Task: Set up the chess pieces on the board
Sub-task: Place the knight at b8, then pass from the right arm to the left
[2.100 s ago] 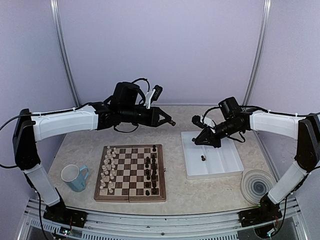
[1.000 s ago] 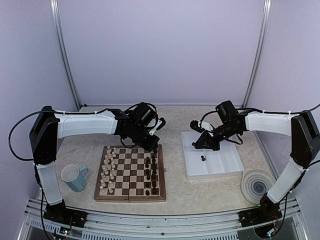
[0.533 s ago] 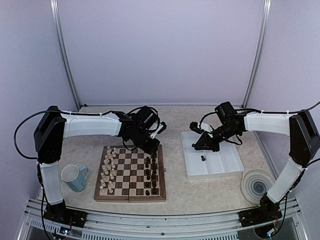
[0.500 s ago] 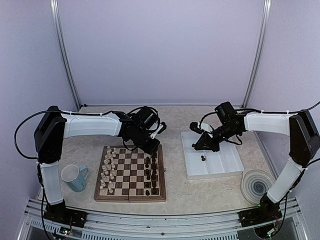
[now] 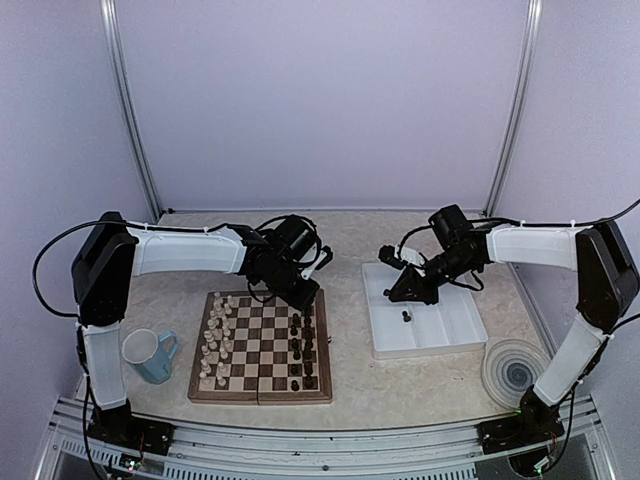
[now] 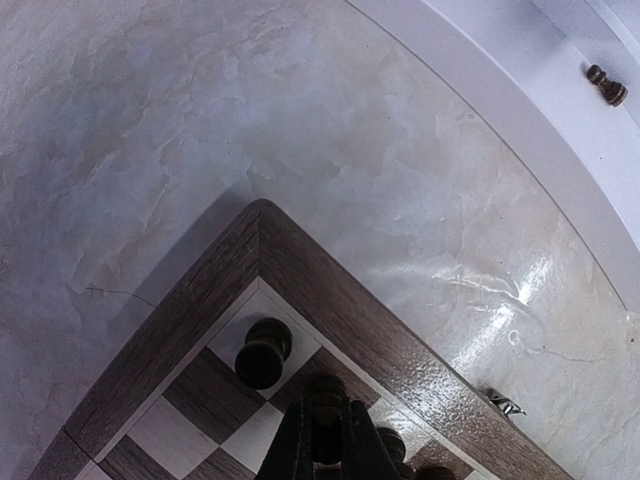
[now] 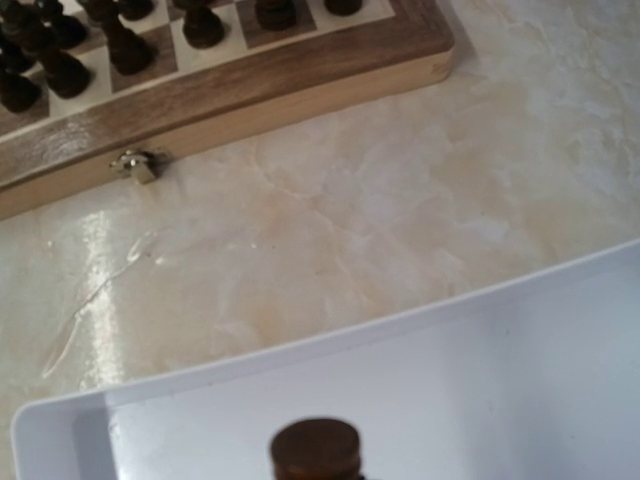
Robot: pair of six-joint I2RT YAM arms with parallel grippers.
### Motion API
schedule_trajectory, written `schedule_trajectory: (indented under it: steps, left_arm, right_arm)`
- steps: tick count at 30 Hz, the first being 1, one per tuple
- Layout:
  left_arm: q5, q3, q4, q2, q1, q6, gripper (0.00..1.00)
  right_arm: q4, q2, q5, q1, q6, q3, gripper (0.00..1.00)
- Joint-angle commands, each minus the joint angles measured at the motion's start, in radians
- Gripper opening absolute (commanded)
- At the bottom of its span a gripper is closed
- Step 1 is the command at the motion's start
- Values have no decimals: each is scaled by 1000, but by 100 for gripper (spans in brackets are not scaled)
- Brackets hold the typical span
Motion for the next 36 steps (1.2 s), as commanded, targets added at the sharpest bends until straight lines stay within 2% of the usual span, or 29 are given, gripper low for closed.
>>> schedule_trajectory:
  steps: [1,6,12,19,22,25,31,36]
  left_arm:
    - [-26,23,-8,15,-5,9,13]
    - [-22,23,-8,5,-7,6,19]
    - [-8,26,-1,-25,-7,2,23]
    - [-38,64,-10,-109,-5,-1,31]
    - [83,25,131,-183,-6,-65,39]
    - [193,-33,299,-235,-7,-169,42]
    - [313,-119,557,-233,-7,-343,44]
    - [394,-130,628,-203,-10,-409,42]
  right_arm:
    - [-19,19,-7,-4,-8,9,8]
    - [-20,21,-9,-3,-5,11,8]
    - [-23,24,-15,-1,-2,14,8]
    - [-43,1,-12,24,-2,38,8]
    - [-71,-10,2,51,-5,72,8]
    - [-110,-18,30,87,-14,134,9]
    - [-175,-43,87,163,-34,231,9]
    - [-195,-46,155,224,-42,271,9]
